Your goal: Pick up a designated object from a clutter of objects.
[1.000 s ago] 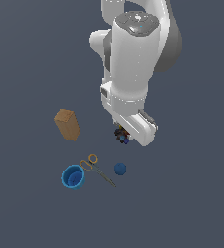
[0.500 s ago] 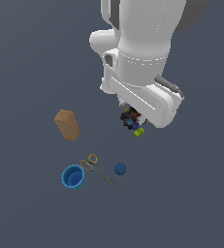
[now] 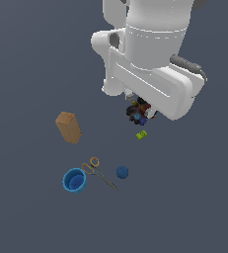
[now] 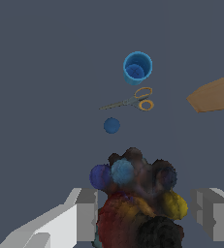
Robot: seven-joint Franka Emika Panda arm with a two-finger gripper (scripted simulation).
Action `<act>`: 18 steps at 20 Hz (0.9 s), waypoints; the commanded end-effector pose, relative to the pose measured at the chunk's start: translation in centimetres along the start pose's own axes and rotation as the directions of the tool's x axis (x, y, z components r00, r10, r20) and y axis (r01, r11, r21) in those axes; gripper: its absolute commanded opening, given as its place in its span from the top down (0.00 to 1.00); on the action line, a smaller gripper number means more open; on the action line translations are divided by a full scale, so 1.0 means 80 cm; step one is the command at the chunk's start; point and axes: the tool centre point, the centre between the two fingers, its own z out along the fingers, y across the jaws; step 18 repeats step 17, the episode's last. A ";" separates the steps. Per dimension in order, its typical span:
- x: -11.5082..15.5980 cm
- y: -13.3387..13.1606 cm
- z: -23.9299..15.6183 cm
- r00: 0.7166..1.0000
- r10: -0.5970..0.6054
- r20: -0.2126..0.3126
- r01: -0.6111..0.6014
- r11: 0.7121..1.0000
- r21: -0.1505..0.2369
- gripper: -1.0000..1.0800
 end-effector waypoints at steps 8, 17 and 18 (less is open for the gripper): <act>0.005 0.000 -0.009 1.000 0.000 0.000 0.000 1.000 0.000 1.00; 0.020 0.002 -0.027 1.000 0.000 0.000 0.000 1.000 0.000 1.00; 0.020 0.002 -0.027 1.000 0.000 0.000 0.000 1.000 0.000 1.00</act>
